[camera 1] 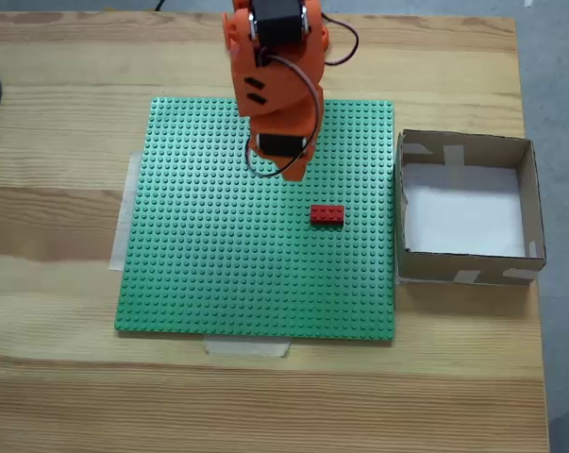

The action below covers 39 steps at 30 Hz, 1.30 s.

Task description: Pick the red lego block and put it in the box.

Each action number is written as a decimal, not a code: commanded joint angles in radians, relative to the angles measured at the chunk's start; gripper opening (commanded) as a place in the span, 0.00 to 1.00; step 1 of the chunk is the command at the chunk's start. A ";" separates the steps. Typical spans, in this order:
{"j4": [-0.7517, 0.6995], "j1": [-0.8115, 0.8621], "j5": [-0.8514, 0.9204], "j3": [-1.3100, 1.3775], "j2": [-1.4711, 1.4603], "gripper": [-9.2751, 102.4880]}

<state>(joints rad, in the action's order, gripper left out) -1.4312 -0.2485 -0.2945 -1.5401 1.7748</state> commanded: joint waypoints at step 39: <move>0.048 -0.123 -0.178 -0.049 -0.175 0.30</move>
<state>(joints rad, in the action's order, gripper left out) -1.3975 -0.3712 -0.4755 -1.5907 1.5953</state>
